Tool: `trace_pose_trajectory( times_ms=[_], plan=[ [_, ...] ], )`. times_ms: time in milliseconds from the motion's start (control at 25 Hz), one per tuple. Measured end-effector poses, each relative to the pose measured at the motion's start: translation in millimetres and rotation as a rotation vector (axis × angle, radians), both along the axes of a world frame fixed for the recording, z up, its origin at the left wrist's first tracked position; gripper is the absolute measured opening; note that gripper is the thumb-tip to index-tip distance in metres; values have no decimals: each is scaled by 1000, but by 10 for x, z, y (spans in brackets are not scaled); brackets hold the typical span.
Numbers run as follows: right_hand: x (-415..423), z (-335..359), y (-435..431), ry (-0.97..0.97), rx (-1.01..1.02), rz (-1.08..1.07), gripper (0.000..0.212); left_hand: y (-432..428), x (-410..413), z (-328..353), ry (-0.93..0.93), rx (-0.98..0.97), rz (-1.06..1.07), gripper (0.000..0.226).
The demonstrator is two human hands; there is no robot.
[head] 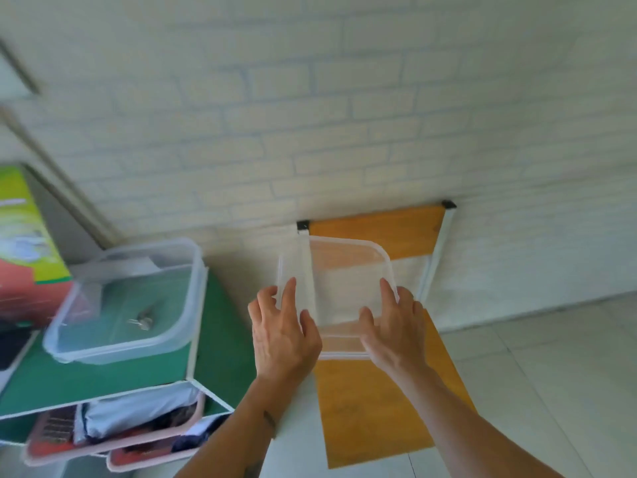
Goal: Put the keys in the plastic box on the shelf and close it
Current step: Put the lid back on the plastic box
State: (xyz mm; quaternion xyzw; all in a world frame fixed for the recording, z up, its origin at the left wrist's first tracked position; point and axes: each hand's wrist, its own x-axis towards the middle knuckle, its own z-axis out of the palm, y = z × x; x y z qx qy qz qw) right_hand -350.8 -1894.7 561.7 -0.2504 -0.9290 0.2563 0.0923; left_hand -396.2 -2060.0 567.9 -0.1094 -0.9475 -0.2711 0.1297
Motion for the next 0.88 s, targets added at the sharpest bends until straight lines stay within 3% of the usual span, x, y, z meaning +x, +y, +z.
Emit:
trace_pose_trajectory(
  times_ms=[160,360,640,880],
  plan=[
    [-264,542,-558,182,5,31,57,-557,-171,569,101,126,71,58],
    [-691,924,-1555,241,89,100,52,-1581,-479,852,138,184,168,61],
    [-1180,988,-2873,-7,145,188,52,-2846,-867,710,21,126,263,55],
    [-1299,802,-3283,-116,128,183,47,-3224,-1009,471,-111,74,218,66]
  ],
)
